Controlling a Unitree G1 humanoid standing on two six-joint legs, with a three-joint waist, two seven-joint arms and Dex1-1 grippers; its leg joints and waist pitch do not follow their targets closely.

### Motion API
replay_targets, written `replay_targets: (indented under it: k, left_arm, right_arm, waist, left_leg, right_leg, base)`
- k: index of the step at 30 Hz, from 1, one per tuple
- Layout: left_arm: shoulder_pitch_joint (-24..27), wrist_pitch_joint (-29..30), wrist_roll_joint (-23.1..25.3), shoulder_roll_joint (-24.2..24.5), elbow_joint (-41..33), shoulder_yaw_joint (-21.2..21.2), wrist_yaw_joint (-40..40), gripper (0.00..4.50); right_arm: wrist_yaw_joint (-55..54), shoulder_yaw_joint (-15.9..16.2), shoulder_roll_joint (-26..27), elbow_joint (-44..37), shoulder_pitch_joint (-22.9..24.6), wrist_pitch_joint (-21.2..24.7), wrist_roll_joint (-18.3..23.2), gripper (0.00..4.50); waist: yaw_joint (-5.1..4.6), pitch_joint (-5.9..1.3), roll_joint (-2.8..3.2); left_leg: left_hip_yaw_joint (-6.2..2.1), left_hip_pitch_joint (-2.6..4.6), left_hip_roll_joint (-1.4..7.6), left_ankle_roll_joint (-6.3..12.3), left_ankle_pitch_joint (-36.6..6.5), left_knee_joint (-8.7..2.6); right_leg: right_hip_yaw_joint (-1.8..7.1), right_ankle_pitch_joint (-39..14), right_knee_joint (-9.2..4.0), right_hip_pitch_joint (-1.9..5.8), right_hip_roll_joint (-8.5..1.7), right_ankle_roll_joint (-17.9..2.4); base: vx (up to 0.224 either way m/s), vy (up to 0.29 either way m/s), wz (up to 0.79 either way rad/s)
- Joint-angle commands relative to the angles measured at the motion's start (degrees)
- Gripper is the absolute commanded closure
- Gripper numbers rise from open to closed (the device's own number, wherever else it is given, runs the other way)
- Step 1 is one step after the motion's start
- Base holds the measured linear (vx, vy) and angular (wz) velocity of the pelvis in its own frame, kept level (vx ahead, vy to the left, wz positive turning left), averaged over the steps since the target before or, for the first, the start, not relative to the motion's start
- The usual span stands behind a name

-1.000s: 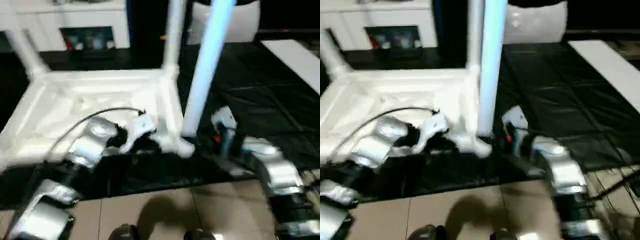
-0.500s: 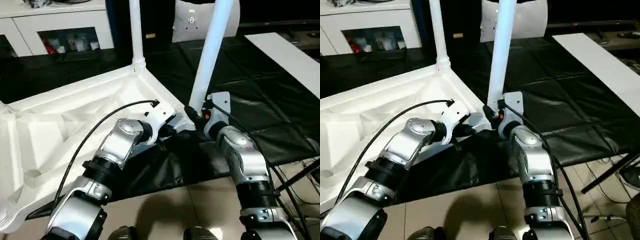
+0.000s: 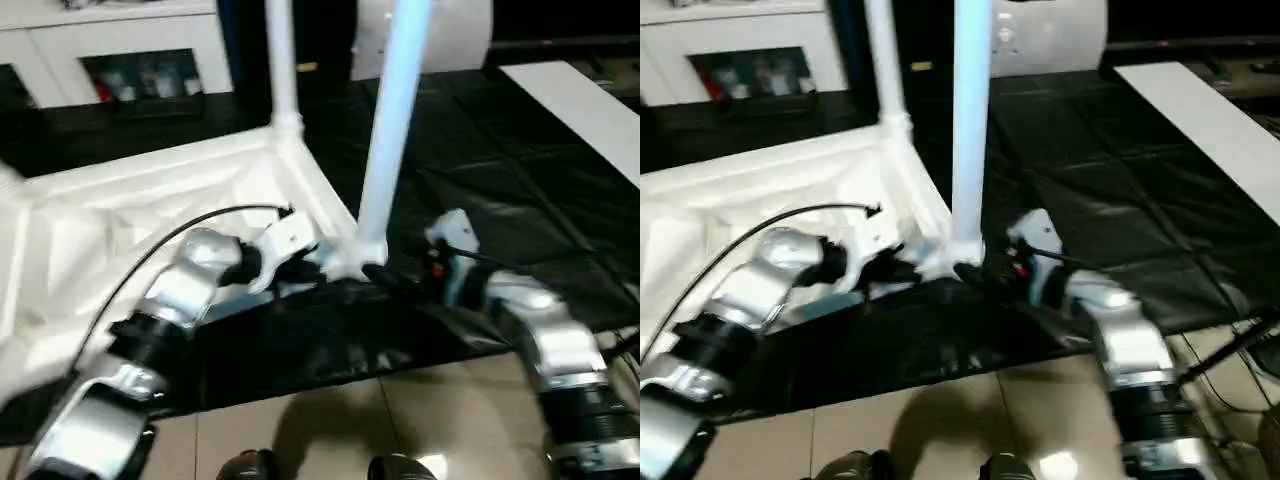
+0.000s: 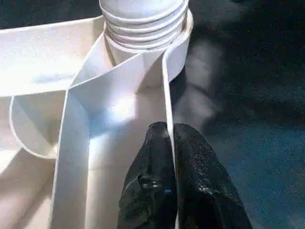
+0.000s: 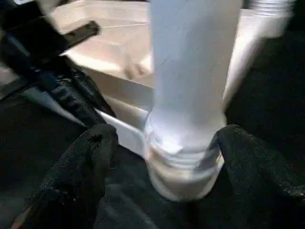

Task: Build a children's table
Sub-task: Rotate leg to tighten

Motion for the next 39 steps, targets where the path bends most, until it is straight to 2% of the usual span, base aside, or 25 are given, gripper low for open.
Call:
replay_targets:
  k: [1,4,6,8,9,11,12,15,22,30,34,37,38,39]
  left_arm:
    - [-1.1,-2.98,-1.63,-0.1,-3.04,-2.05,-4.76,4.5]
    - [-1.1,-6.47,-1.36,2.31,-2.17,-3.64,-9.66,4.5]
    - [-1.29,-7.94,-0.89,3.51,-1.65,-4.43,-11.6,4.5]
    - [-1.48,-8.89,-0.91,4.08,-1.28,-4.7,-12.67,4.5]
    - [-1.55,-9.38,-1.17,4.33,-1.11,-4.71,-13.56,4.5]
    - [-1.63,-10.22,-1.51,4.78,-0.95,-4.78,-15.04,4.5]
    - [-1.58,-10.53,-1.62,5.0,-1.01,-4.85,-15.6,4.5]
    - [-1.47,-10.96,-1.91,5.27,-1.09,-4.98,-16.22,4.5]
    - [-1.17,-11.87,-2.45,5.59,-0.93,-5.01,-17.3,4.5]
    - [-0.78,-12.21,-2.48,6.03,-0.81,-4.74,-17.55,4.5]
    - [-0.79,-9.48,-2.33,5.02,-1.01,-3.82,-14.91,4.5]
    - [-1.11,-3.82,-2.15,2.25,-1.79,-2.09,-8.79,4.5]
    - [-1.2,-0.88,-1.77,0.85,-2.54,-1.31,-5.38,4.5]
    - [-1.26,-0.02,-1.61,0.41,-2.73,-1.07,-4.28,4.5]
  right_arm:
    - [2.86,1.3,-0.77,-0.14,-1.07,-1.5,0.55,0.78]
    - [8.48,2.78,-3.59,1.8,-2.08,-4.82,0.9,0.78]
    - [11.73,3.38,-4.67,2.53,-2.52,-5.42,1.43,0.94]
    - [14.3,3.8,-5.42,2.72,-2.7,-5.31,2.19,1.03]
    - [15.86,4.09,-5.87,2.74,-2.73,-5.12,2.58,1.14]
    - [18.43,4.62,-6.51,2.8,-2.81,-4.58,3.2,1.14]
    - [19.4,4.94,-6.67,3.07,-2.96,-4.74,3.43,1.39]
    - [20.53,5.38,-6.87,4.0,-3.47,-5.03,3.95,1.53]
    - [23.52,6.3,-7.1,6.39,-5.02,-6.16,3.89,2.3]
    - [24.83,6.97,-6.77,6.21,-4.98,-6.03,4.78,2.56]
    - [23.52,6.89,-5.59,4.08,-3.36,-3.91,5.91,2.56]
    - [15.63,5.64,-1.97,0.63,-1.61,0.73,6.61,2.56]
    - [9.15,5.13,0.55,-0.04,-1.42,2.61,5.06,2.56]
    - [7.0,5.01,1.36,-0.04,-1.45,2.86,4.33,2.56]
  waist:
    - [-0.14,-4.59,0.34]
    - [0.53,-4.59,0.29]
    - [0.77,-4.49,0.3]
    - [0.82,-4.44,0.13]
    - [0.76,-4.54,-0.11]
    - [0.86,-4.6,-0.03]
    - [0.88,-4.67,-0.06]
    - [0.89,-4.86,-0.05]
    - [0.98,-5.09,-0.2]
    - [1.14,-5.16,-0.26]
    - [1.19,-5.19,-0.15]
    - [1.15,-5.08,-0.23]
    - [1.01,-4.97,-0.04]
    - [0.57,-4.87,-0.24]
  left_leg:
    - [-1.32,2.68,3.16,2.0,-17.51,-3.82]
    - [-1.34,2.77,3.25,0.85,-18.86,-3.98]
    - [-1.31,2.86,3.24,0.36,-20.11,-4.02]
    - [-1.4,2.69,3.26,0.25,-20.34,-4.12]
    - [-1.43,2.43,3.2,0.42,-19.72,-4.13]
    - [-1.43,2.44,3.22,0.87,-18.99,-4.03]
    - [-1.37,2.42,3.23,1.12,-18.29,-3.96]
    - [-1.3,2.29,3.2,1.68,-16.74,-3.8]
    - [-1.23,2.38,3.22,1.89,-16.14,-3.61]
    - [-1.22,2.33,3.2,2.0,-15.77,-3.52]
    - [-1.2,2.37,3.21,1.83,-15.8,-3.49]
    - [-1.28,2.33,3.2,1.26,-16.32,-3.66]
    - [-1.37,2.46,3.06,0.6,-17.49,-3.69]
    - [-1.54,2.3,2.89,-0.34,-18.45,-3.78]
  right_leg:
    - [1.61,-11.83,-4.51,1.77,-3.04,-14.66]
    - [1.61,-13.33,-4.42,1.78,-3.15,-14.27]
    - [1.67,-14.61,-4.51,1.63,-3.24,-14.11]
    - [1.69,-15.73,-4.52,1.84,-3.37,-13.82]
    - [1.64,-15.65,-4.41,2.03,-3.36,-13.69]
    - [1.64,-15.66,-4.41,2.03,-3.45,-13.8]
    - [1.64,-14.9,-4.33,2.03,-3.41,-14.08]
    - [1.56,-12.98,-4.1,2.12,-3.39,-15.01]
    - [1.49,-12.59,-3.98,2.2,-3.35,-15.48]
    - [1.47,-13.22,-3.93,2.21,-3.36,-15.37]
    - [1.51,-13.28,-3.85,2.2,-3.29,-15.39]
    - [1.57,-14.47,-3.91,2.1,-3.3,-14.98]
    - [1.56,-16.63,-4.02,1.92,-3.34,-14.61]
    - [1.48,-19.44,-4.18,1.92,-3.38,-13.72]
  base:
    - [0.0,0.0,0.0]
    - [0.0,0.0,0.0]
    - [0.0,0.0,0.0]
    - [0.0,0.0,0.0]
    - [0.0,0.0,0.0]
    - [0.0,0.0,0.0]
    - [0.0,0.0,0.0]
    - [0.0,0.0,0.0]
    - [0.0,0.0,0.0]
    - [0.0,0.0,0.0]
    - [0.0,0.0,0.0]
    - [0.0,0.0,0.0]
    - [0.0,0.0,0.0]
    - [0.0,0.0,0.0]
